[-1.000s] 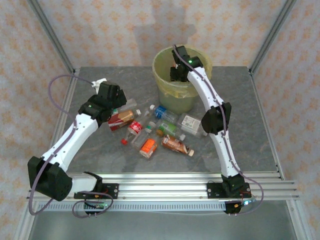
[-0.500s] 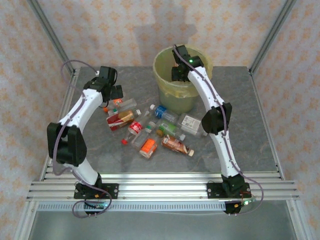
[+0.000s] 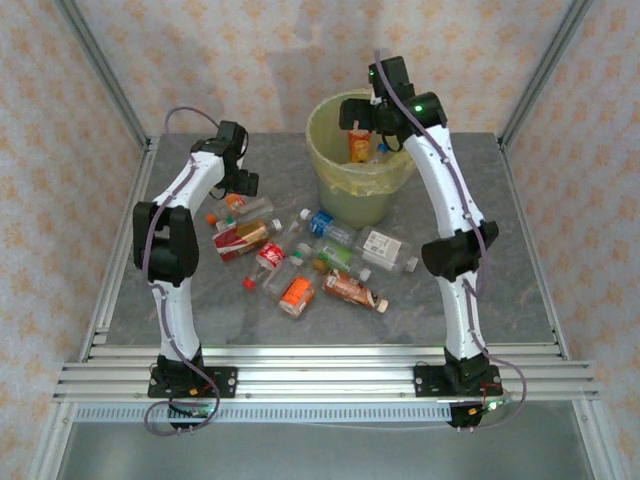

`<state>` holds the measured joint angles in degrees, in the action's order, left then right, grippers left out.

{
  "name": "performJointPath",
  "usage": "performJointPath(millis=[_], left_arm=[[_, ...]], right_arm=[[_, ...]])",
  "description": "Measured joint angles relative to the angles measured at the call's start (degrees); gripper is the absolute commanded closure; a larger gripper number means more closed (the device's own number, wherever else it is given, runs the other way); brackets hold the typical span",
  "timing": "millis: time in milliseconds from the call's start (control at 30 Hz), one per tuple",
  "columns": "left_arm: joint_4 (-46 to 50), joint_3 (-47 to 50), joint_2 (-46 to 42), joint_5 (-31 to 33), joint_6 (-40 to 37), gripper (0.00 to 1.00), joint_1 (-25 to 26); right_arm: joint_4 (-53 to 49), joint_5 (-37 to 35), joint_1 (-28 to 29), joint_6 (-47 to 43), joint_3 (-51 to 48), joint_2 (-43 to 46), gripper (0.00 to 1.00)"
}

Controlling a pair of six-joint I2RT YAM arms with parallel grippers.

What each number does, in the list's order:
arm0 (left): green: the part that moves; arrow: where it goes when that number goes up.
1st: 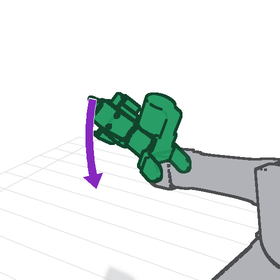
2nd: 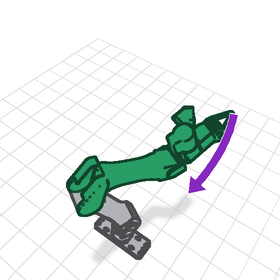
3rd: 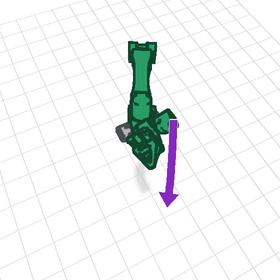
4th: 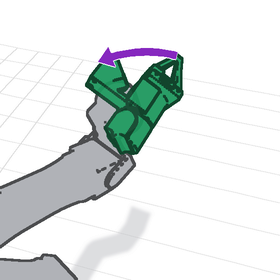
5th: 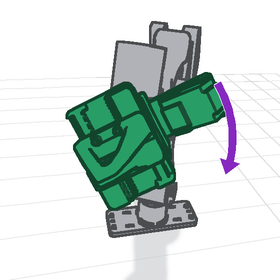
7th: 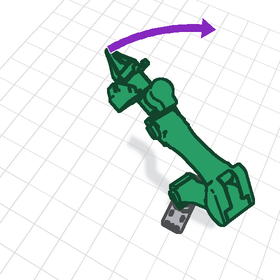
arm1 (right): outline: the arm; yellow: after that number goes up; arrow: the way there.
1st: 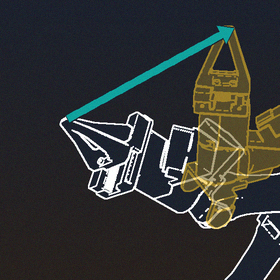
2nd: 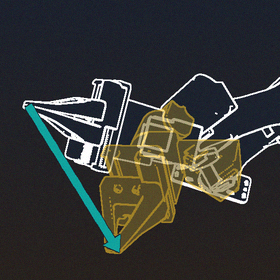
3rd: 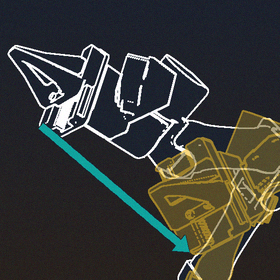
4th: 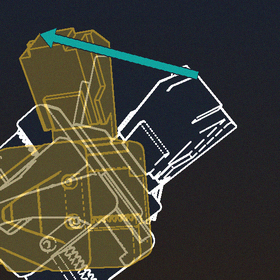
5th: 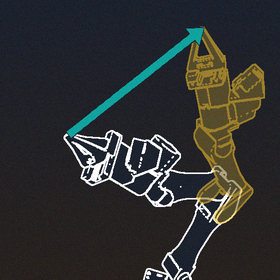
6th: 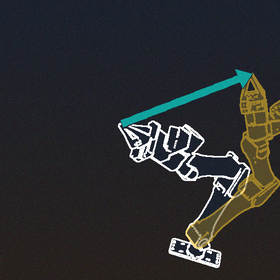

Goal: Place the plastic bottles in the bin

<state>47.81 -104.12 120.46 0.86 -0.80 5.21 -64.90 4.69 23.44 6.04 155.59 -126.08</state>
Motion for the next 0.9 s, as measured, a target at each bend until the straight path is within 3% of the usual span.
performJointPath(millis=[367,633,900], left_arm=[[2.6,-1.9,3.4,-0.7,-0.8,0.07,-0.9],[2.3,-0.8,3.5,-3.7,-0.5,0.07,-5.6],[2.1,-0.8,6.2,-5.4,1.6,0.11,-8.2]], right_arm=[[0.7,-6.3,0.7,1.2,-11.2,12.2,0.01],[5.3,-8.1,2.3,2.0,-25.9,21.4,0.01],[9.3,-9.3,2.7,2.8,-34.2,28.8,0.01]])
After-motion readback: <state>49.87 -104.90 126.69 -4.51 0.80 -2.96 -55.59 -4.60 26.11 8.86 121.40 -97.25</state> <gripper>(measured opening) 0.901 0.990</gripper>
